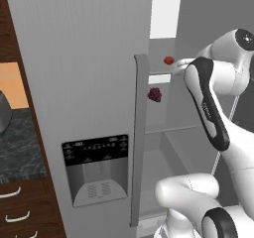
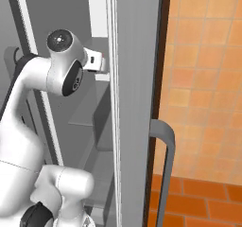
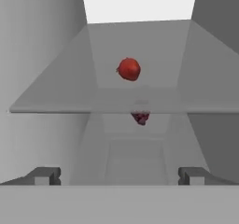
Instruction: Take the strawberry from the fridge and place it on top of the pancake, located on the dining counter.
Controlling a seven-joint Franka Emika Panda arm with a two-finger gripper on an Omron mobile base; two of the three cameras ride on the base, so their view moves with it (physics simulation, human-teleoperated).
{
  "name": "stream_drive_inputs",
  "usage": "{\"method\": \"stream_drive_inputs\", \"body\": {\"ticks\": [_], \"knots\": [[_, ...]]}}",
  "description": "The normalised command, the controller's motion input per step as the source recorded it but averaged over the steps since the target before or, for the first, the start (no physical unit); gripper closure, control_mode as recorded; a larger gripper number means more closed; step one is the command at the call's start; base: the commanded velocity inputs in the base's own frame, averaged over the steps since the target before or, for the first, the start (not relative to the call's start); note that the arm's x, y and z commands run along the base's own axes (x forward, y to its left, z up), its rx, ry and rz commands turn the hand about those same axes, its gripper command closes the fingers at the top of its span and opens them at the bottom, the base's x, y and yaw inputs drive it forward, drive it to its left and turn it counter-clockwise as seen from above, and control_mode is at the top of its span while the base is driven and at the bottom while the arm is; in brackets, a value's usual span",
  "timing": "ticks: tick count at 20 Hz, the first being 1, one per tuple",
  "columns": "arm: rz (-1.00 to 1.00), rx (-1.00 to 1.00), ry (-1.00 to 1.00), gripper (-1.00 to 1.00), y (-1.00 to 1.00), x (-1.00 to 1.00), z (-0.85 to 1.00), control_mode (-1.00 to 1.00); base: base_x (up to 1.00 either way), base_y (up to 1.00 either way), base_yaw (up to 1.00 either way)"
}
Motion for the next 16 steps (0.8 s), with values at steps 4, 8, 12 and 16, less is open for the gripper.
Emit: {"method": "stream_drive_inputs", "body": {"ticks": [4,8,12,16], "knots": [[0.00,0.00,-0.02,-1.00,0.01,0.28,0.08,-1.00,0.00,0.00,0.00],[-0.02,0.00,0.00,-1.00,0.00,0.30,0.01,-1.00,0.00,0.00,0.00],[0.00,0.00,0.02,-1.00,0.00,0.74,0.00,-1.00,0.00,0.00,0.00],[0.00,0.00,0.00,-1.00,0.00,0.62,0.00,-1.00,0.00,0.00,0.00]]}}
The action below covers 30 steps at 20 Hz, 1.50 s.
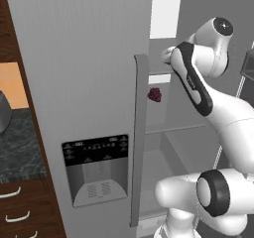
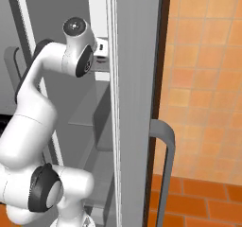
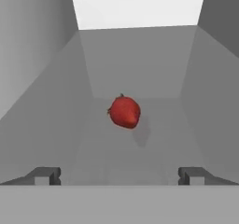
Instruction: Take the strawberry from the fridge and place it on top of the pancake, located on the dining counter.
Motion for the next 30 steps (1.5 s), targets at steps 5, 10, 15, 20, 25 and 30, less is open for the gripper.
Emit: {"method": "stream_drive_inputs", "body": {"ticks": [5,10,15,20,25,30], "knots": [[0.00,0.00,0.09,-1.00,0.00,0.38,-0.01,-1.00,0.00,0.00,0.00],[0.00,0.00,0.02,-1.00,0.00,0.61,-0.17,-1.00,0.00,0.00,0.00],[0.00,0.00,0.05,-1.00,0.00,0.32,-0.14,-1.00,0.00,0.00,0.00],[0.00,-0.03,0.04,-1.00,0.00,0.09,-0.22,-1.00,0.00,0.00,0.00],[0.00,-0.03,0.01,-1.00,0.01,0.05,-0.26,-1.00,0.00,0.00,0.00],[0.00,0.00,0.00,-1.00,0.00,0.28,-0.05,-1.00,0.00,0.00,0.00]]}}
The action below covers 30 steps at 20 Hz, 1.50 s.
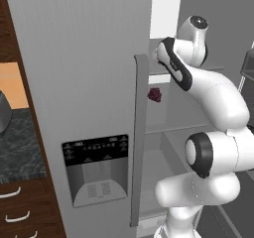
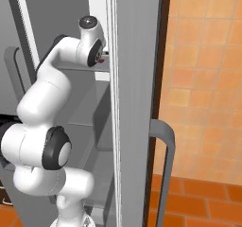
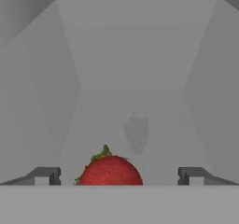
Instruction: Take the strawberry from the fridge and place it on top of the pancake, located on the dining counter.
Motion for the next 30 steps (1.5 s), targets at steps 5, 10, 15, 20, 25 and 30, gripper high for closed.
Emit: {"method": "stream_drive_inputs", "body": {"ticks": [5,10,15,20,25,30], "knots": [[0.00,0.00,0.09,-1.00,0.00,0.08,-0.12,-1.00,0.00,0.00,0.00],[0.00,0.00,0.13,1.00,0.03,0.00,-0.26,-1.00,0.00,0.00,0.00],[0.00,0.00,0.00,1.00,0.15,0.00,-0.14,-1.00,0.00,0.00,0.00],[-0.01,0.02,-0.08,1.00,0.07,-0.01,-0.03,-1.00,0.00,0.00,0.00],[-0.13,0.16,-0.41,1.00,-0.01,-0.34,-0.03,-1.00,0.00,0.00,0.00],[-0.23,0.06,-0.25,1.00,0.00,-0.83,0.13,-1.00,0.00,0.00,0.00]]}}
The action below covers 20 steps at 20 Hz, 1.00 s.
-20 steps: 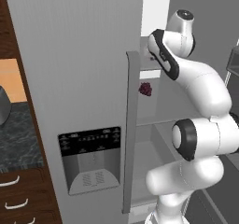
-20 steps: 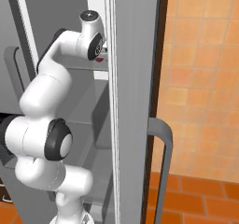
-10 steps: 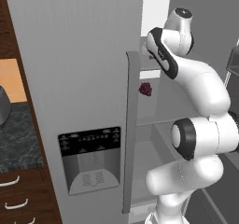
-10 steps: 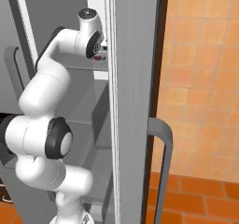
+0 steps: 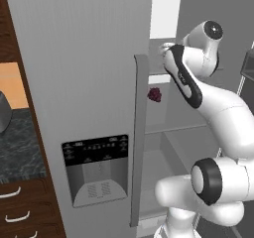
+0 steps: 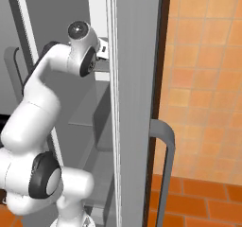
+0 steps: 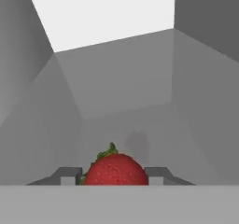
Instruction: Take the strawberry from the fridge and place it on top of the pancake, located on the dining counter.
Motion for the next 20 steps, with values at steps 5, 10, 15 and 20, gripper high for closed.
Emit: {"method": "stream_drive_inputs", "body": {"ticks": [5,10,15,20], "knots": [[-0.21,0.00,-0.04,1.00,-0.01,-1.00,0.11,-1.00,0.00,0.00,0.00],[-0.06,0.00,0.03,1.00,-0.05,-1.00,0.00,-1.00,0.00,0.00,0.00],[0.06,-0.02,0.21,1.00,0.00,-1.00,-0.01,-1.00,0.00,0.00,0.00],[0.17,-0.09,0.35,1.00,0.00,-1.00,-0.19,-1.00,0.00,0.00,0.00]]}}
